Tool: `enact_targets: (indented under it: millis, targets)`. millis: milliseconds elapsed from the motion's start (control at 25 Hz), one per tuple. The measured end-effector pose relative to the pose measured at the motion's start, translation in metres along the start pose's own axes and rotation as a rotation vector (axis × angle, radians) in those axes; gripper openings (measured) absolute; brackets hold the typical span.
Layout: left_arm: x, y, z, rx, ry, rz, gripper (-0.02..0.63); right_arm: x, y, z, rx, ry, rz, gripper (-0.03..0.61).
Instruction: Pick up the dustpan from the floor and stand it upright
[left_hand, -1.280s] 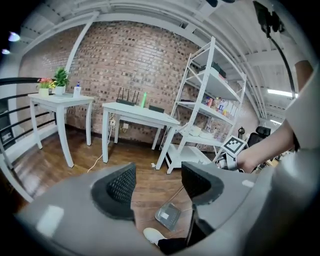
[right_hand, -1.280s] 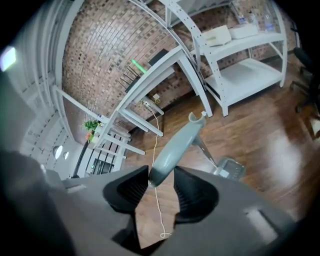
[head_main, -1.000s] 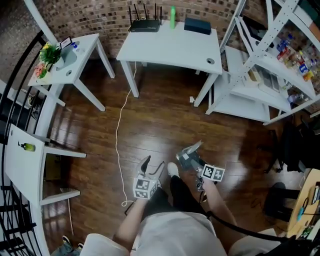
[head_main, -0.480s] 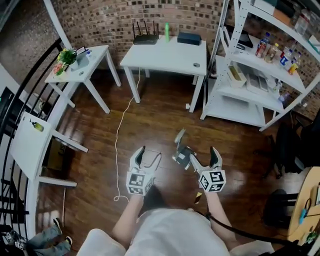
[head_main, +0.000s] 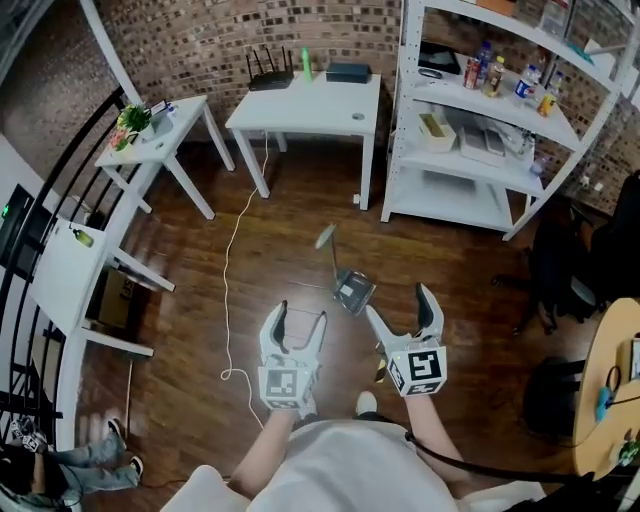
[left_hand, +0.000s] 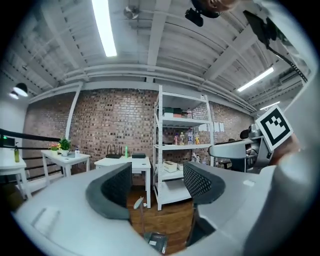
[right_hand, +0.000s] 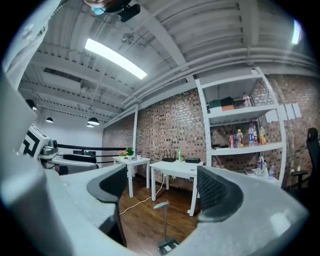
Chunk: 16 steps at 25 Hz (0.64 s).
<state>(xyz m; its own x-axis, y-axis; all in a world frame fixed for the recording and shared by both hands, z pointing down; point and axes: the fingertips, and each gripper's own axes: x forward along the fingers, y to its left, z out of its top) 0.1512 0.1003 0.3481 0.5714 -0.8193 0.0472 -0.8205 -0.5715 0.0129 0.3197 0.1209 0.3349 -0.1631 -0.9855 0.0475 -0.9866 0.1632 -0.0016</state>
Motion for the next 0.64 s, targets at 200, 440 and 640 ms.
enact_targets:
  millis: [200, 440, 640]
  targets:
    - [-0.037, 0.002, 0.012, -0.009, -0.023, 0.000, 0.336, -0.021, 0.030, -0.004, -0.009, 0.039, 0.021, 0.417]
    - [-0.068, 0.021, 0.004, -0.025, -0.007, 0.005, 0.336, -0.025, 0.077, -0.011, -0.026, 0.081, 0.067, 0.417]
    - [-0.093, 0.041, -0.007, -0.051, 0.022, -0.023, 0.336, -0.024, 0.118, -0.022, -0.050, 0.124, 0.095, 0.417]
